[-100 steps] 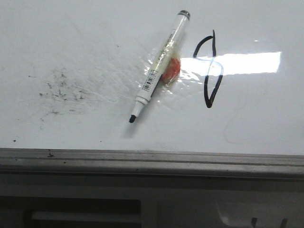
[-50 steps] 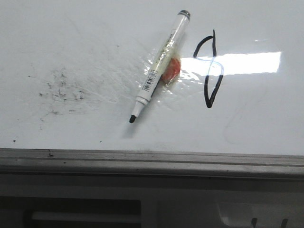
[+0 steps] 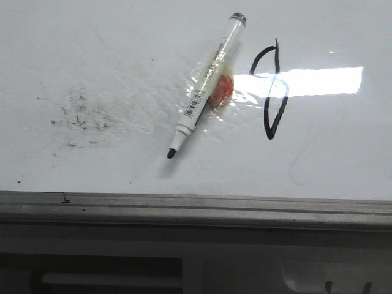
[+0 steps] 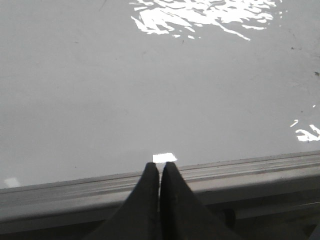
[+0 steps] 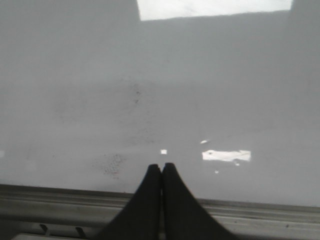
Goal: Write number 8 on whiteboard
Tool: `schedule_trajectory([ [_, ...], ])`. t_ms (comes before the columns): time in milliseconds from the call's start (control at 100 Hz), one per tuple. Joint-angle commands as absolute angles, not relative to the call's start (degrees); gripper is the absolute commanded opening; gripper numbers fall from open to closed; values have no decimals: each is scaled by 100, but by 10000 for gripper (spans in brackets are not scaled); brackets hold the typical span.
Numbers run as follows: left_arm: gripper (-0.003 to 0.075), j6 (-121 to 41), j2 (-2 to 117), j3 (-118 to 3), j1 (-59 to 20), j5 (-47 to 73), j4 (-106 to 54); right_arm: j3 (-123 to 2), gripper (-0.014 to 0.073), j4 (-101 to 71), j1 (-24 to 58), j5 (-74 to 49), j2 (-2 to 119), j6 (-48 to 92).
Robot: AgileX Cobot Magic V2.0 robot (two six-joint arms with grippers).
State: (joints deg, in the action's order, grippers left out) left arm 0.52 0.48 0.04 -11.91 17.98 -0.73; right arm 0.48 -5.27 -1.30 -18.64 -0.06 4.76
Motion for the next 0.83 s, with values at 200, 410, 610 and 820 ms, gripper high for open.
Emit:
schedule_trajectory([
  [200, -20, 106, 104, 182, -1174, 1376, -90, 137, -66, -579, -163, -1690, 0, 454],
  [410, -20, 106, 104, 182, -1174, 1376, -90, 137, -66, -375, -163, -1670, -191, 454],
  [610, -20, 106, 104, 182, -1174, 1376, -90, 137, -66, -358, -163, -1683, -191, 454],
  [820, -20, 106, 104, 182, -1174, 1376, -90, 137, -66, -358, -163, -1683, -191, 454],
])
